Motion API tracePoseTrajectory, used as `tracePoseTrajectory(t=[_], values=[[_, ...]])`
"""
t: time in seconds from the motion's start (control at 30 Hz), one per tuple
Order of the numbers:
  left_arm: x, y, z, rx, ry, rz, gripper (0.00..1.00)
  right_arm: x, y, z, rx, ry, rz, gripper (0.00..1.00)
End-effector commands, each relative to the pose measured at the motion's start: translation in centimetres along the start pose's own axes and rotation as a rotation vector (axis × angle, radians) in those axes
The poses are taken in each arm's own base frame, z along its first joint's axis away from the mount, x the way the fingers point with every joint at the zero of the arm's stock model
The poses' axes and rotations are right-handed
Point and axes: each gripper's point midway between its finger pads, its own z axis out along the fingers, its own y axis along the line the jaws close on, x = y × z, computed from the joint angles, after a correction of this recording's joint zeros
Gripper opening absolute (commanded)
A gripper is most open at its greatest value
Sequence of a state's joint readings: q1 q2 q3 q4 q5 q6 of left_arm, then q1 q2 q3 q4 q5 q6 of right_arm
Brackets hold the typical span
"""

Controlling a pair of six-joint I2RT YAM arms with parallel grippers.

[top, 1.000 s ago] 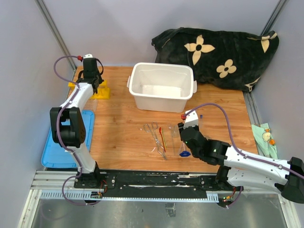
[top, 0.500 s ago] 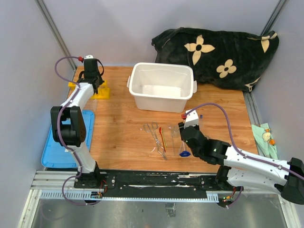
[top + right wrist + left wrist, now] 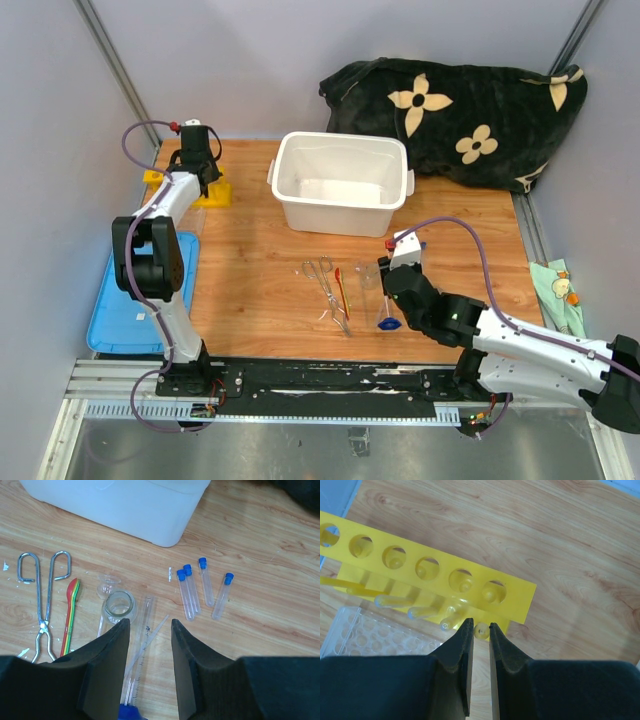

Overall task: Organize the chemistry lab equipment
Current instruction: Insert the test tube into the slot of the test tube rack.

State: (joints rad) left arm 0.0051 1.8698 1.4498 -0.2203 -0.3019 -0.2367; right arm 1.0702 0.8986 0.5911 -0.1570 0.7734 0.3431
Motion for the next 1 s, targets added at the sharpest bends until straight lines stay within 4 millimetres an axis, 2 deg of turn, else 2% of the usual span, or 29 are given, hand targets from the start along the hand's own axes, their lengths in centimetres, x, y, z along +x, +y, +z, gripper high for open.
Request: tracePoseTrajectory(t=[0.0, 0.1, 0.2, 0.4, 0.53, 0.57, 0.67, 0.77, 0.83, 0.87, 0.97], values=[[0.0, 0.0, 0.5, -0.007, 0.013, -0.013, 0.16, 0.2, -0.7, 0.1, 0.019, -0.006, 0.010, 0.40], [-0.1, 0.0, 0.4, -0.008, 0.016, -0.016, 0.29, 0.3, -0.7, 0.1, 0.018, -0.006, 0.012, 0.40], [-0.2, 0.0, 0.1, -0.006, 0.017, -0.021, 0.35, 0.3, -0.7, 0.1, 0.017, -0.005, 0.014, 0.40], [-0.4, -0.2, -0.9, 0.017, 0.024, -0.036, 0.37, 0.5, -0.8, 0.1, 0.016, 0.001, 0.020, 0.40], [-0.9, -0.8, -2.7, 0.066, 0.030, -0.059, 0.39, 0.4, -0.8, -0.2, 0.009, 0.002, 0.034, 0.40], [-1.0, -1.1, -3.4, 0.088, 0.032, -0.067, 0.42, 0.3, -0.9, -0.3, 0.008, 0.003, 0.038, 0.40], [-1.8, -2.0, -6.2, 0.177, 0.021, -0.093, 0.47, 0.1, -1.1, -0.8, 0.002, 0.001, 0.046, 0.40], [-2.6, -3.3, -10.1, 0.309, -0.003, -0.127, 0.51, -0.7, -1.6, -1.5, 0.002, 0.004, 0.042, 0.40], [-2.8, -4.3, -13.2, 0.416, -0.015, -0.158, 0.54, -1.3, -2.1, -2.1, 0.010, 0.015, 0.030, 0.41], [-3.1, -5.3, -15.8, 0.515, -0.027, -0.169, 0.56, -1.4, -2.7, -2.4, 0.025, 0.032, 0.014, 0.41], [-2.1, -6.9, -21.0, 0.714, -0.021, -0.215, 0.59, -2.8, -4.5, -3.6, 0.073, 0.044, 0.003, 0.47]])
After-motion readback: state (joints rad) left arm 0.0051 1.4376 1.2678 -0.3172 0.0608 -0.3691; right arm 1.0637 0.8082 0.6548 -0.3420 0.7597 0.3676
